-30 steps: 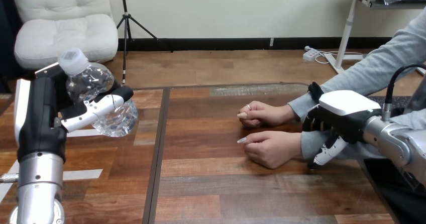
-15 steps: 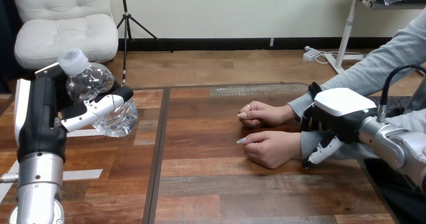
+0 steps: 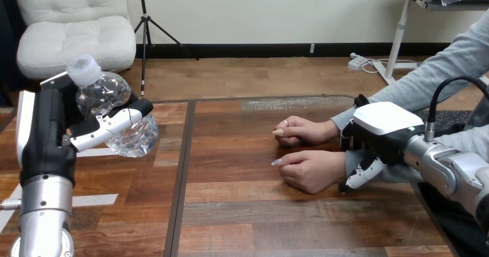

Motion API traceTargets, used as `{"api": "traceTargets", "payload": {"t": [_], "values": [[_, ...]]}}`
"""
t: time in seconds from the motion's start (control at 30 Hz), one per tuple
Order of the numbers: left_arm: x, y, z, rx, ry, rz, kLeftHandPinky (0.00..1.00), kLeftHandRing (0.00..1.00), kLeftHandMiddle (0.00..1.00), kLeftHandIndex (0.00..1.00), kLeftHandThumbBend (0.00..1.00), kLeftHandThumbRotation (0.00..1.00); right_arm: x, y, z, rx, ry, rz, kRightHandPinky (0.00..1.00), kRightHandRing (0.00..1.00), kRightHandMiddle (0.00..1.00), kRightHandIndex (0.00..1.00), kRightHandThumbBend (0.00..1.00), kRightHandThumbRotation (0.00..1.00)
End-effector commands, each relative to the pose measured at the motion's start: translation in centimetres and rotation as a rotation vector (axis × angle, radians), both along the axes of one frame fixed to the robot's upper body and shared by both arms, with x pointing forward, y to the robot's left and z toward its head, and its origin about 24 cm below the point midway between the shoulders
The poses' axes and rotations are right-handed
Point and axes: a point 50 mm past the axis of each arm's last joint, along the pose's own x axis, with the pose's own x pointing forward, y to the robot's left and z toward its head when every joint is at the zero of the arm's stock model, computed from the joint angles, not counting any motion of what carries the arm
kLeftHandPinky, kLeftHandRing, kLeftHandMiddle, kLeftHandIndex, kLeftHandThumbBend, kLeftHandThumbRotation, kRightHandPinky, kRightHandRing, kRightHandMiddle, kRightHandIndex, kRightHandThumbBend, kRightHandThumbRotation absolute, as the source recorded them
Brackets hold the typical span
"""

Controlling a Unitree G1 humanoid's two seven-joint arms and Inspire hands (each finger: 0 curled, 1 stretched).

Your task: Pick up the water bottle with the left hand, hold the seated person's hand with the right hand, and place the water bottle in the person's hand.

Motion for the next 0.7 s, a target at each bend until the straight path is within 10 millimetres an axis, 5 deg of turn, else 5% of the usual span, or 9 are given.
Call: {"api": "traceTargets", "payload": {"t": [0.0, 0.67], "values": [[0.29, -0.50, 2.64, 0.008, -0.130, -0.024, 0.28, 0.34, 0.39, 0.40, 0.71, 0.00, 1.57, 1.50, 2.35, 0.012, -0.094, 0.034, 0.44, 0.48, 0.52, 0.53, 1.00, 0.41], [0.13, -0.47, 2.69, -0.013, -0.135, -0.014, 0.28, 0.34, 0.39, 0.40, 0.73, 0.00, 1.73, 1.93, 2.13, -0.013, -0.045, 0.031, 0.41, 0.45, 0.49, 0.52, 1.00, 0.35]]}}
